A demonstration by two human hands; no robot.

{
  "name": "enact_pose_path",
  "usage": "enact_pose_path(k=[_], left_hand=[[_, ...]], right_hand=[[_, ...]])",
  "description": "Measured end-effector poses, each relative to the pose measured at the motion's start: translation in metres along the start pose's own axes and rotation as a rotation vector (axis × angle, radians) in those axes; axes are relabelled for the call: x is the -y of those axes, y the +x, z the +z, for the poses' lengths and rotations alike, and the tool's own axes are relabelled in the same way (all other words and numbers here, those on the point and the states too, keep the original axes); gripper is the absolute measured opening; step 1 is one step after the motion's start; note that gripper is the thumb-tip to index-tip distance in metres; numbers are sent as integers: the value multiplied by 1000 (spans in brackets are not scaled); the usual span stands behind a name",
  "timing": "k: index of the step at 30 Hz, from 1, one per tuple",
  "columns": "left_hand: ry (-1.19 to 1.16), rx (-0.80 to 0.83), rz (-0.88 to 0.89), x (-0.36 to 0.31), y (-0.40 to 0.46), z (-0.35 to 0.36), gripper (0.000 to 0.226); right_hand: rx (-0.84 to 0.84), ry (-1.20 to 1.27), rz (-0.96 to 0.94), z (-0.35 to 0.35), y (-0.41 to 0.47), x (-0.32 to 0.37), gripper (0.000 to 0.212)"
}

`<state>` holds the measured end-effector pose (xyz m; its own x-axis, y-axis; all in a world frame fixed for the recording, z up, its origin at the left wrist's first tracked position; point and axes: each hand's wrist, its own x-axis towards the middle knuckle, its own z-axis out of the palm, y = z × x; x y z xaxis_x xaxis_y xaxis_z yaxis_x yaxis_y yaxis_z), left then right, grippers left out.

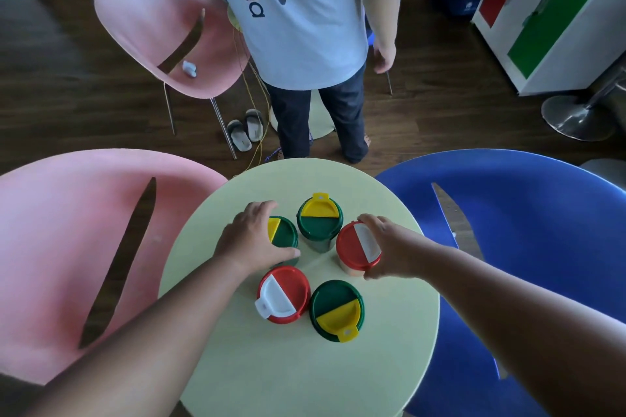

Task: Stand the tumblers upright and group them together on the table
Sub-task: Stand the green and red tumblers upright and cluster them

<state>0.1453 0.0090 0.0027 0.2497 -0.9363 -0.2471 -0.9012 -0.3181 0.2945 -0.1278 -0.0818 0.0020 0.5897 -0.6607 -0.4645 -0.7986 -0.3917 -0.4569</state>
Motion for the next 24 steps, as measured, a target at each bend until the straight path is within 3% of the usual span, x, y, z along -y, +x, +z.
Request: enact_pose_path(k=[3, 10, 20, 22, 24], left_hand=[[-79, 34, 4, 1, -1, 3, 87], [-27, 31, 52, -3, 2, 3, 78], [-62, 74, 66, 4, -4, 4, 87], [-20, -4, 103, 5, -11, 2, 87], [34, -180, 189, 5, -25, 0, 77]], right_hand=[[-16, 11, -4, 1, -1, 1, 112], [-4, 10, -7, 0, -1, 2, 110], [36, 1, 9, 0, -5, 5, 118], [37, -14, 22, -3, -9, 9, 120], [-24, -39, 7, -5, -19, 14, 115]])
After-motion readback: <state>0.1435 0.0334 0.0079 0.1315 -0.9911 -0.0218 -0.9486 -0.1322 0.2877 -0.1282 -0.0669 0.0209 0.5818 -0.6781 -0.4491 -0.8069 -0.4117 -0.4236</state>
